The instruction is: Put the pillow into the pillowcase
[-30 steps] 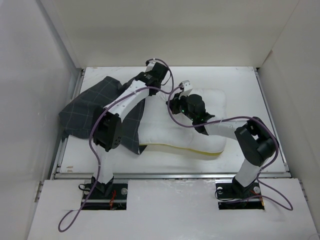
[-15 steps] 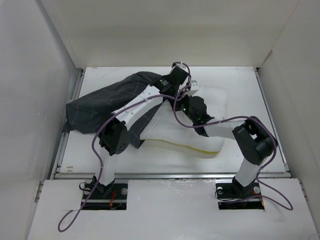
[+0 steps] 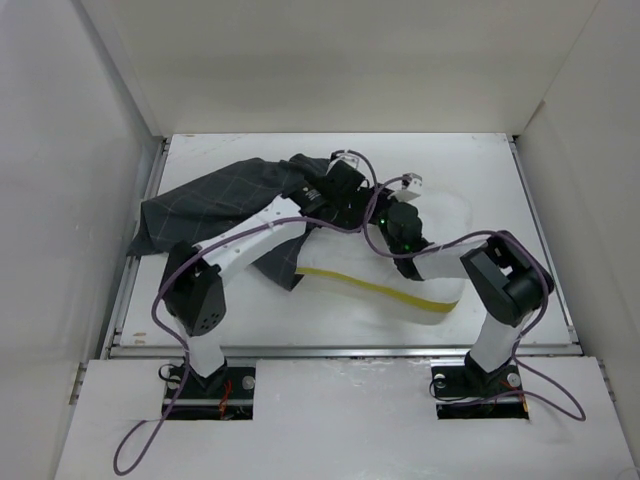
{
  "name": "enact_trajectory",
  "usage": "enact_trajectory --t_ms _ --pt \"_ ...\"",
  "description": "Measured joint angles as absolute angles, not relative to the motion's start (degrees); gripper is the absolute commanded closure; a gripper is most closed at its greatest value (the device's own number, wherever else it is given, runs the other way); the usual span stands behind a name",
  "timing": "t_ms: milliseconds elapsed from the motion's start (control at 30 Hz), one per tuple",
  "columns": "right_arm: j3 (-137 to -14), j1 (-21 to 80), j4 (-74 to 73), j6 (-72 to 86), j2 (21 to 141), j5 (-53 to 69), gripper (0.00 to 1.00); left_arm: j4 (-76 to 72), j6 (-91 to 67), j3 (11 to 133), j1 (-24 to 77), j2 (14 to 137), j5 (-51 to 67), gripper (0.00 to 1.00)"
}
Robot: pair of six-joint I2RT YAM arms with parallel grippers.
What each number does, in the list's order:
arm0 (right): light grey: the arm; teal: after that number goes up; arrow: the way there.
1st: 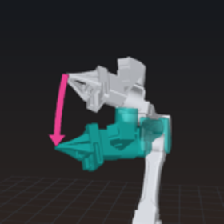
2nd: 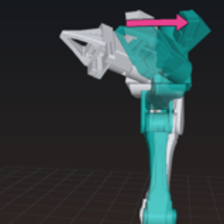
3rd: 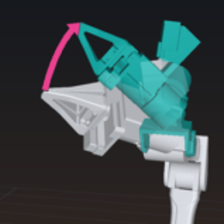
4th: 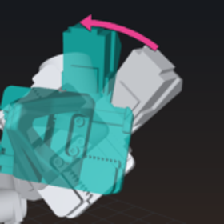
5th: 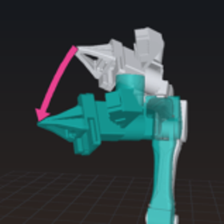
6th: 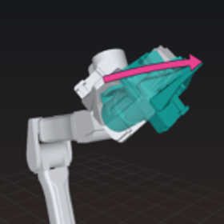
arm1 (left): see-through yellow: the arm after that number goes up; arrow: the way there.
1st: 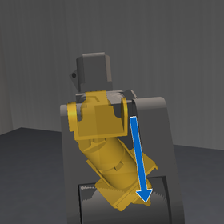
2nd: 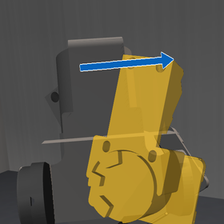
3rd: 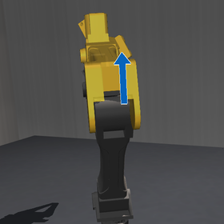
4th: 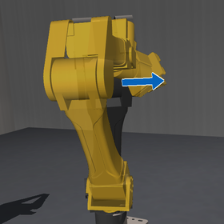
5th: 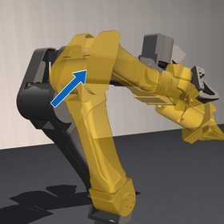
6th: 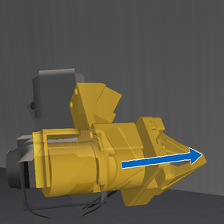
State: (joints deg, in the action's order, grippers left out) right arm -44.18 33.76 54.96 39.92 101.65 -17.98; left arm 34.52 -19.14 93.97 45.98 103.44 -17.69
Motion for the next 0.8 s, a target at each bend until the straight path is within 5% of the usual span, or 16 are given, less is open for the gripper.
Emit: enact_trajectory --t_ms 67,133,500,800 --pt "-45.1 32.4 53.3 39.0 101.2 -15.5 0.06 34.6 -21.7 89.3 46.6 99.3 -18.0 0.0" --pt "-47.2 31.4 47.5 35.2 99.8 -13.2 0.0 34.0 -25.0 83.6 47.2 93.6 -18.6 0.0" --pt "-50.0 40.9 13.6 6.9 81.1 -9.1 0.0 31.1 -50.5 41.8 48.4 58.9 -19.9 0.0" --pt "-41.2 47.8 5.4 -0.6 71.0 -2.8 0.0 18.9 -57.2 26.6 49.5 54.0 -18.5 0.0"
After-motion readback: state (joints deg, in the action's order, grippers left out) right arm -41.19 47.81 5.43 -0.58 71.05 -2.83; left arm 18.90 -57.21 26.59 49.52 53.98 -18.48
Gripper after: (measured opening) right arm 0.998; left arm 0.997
